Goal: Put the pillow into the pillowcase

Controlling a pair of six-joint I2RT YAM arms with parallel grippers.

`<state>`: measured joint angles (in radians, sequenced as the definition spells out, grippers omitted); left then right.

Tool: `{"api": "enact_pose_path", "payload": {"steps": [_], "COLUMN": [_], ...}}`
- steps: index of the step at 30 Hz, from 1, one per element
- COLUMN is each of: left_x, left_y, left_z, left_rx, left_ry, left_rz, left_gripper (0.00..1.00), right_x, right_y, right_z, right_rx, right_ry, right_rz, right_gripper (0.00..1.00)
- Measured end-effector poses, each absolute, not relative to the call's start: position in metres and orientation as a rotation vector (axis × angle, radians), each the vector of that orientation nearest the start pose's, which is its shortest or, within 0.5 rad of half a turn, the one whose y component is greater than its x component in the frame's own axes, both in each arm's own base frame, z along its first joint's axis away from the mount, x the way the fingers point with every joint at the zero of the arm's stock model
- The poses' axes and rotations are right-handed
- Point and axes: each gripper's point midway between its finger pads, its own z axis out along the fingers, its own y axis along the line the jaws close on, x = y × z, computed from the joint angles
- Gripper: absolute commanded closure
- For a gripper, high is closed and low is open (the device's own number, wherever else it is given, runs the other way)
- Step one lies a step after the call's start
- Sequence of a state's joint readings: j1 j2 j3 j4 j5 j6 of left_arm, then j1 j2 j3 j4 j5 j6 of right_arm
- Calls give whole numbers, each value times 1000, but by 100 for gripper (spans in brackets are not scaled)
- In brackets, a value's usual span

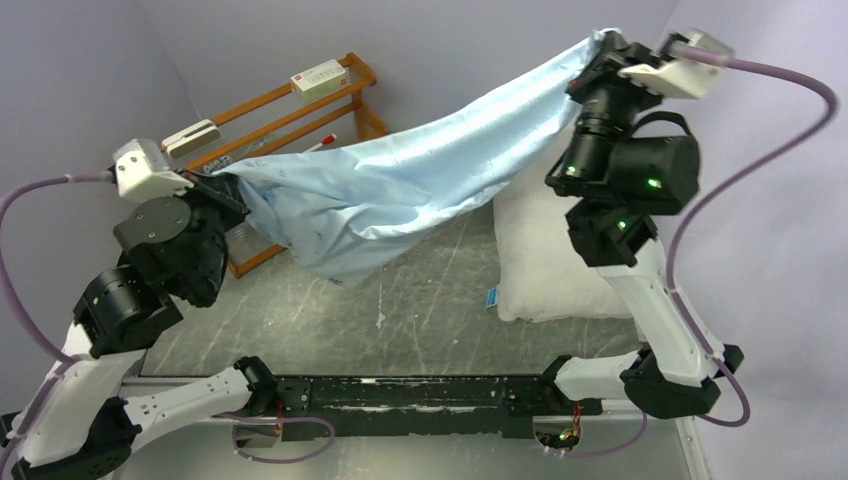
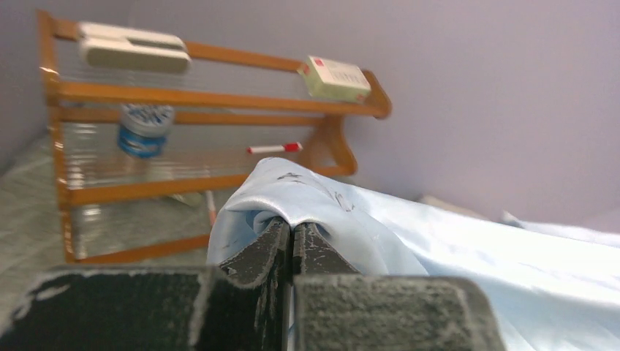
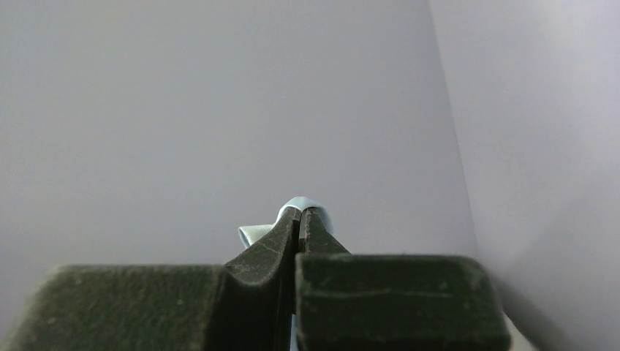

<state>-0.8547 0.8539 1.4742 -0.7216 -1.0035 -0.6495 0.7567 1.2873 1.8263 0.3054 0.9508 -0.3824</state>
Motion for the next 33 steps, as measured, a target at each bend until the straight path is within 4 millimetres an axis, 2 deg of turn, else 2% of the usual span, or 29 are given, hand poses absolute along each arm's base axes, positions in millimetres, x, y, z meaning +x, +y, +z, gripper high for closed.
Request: {"api": "enact_pose_path", "payload": {"steps": [3,6,9,12,13,16,18,19,22,23,25,26,28,29,33], "left_x": [224,223,226,236,242,261,271,275,280,284,296,300,314,317,315], "left_y": [-39,-33,-40,-65,-79,-131,-164,-180,-204,-208,-211,-218,-218,-221,-235], "left_z": [457,456,450,430,419,366,318,286,217,200,177,170,164,163,180], "left_rx": [-581,-549,-507,-433,-393,-243,-142,-82,13,19,1,5,-20,-19,17], "left_ry": [1495,1498,1522,1589,1629,1791,1918,2003,2203,2255,2325,2348,2359,2366,2324], "left_rz": [-234,-177,-168,-192,-202,-229,-243,-251,-289,-319,-381,-427,-466,-486,-574], "left_gripper": [95,95,95,95,95,95,95,95,93,83,49,39,25,22,28], "right_x": [278,272,273,282,284,283,279,277,273,273,275,278,283,286,298], "right_y": [51,36,28,33,34,33,29,28,25,25,27,29,35,38,49], "right_z": [651,651,646,634,631,621,615,612,601,598,592,586,574,567,547], "right_rx": [462,531,588,592,589,586,583,578,565,564,555,547,529,517,480], "right_ry": [1006,994,1006,1051,1063,1090,1098,1100,1110,1116,1130,1142,1169,1184,1236], "right_rz": [9,-26,-81,-128,-137,-152,-153,-149,-143,-144,-150,-155,-168,-177,-203], "right_gripper": [100,100,100,100,100,100,100,100,100,100,100,100,100,100,100]}}
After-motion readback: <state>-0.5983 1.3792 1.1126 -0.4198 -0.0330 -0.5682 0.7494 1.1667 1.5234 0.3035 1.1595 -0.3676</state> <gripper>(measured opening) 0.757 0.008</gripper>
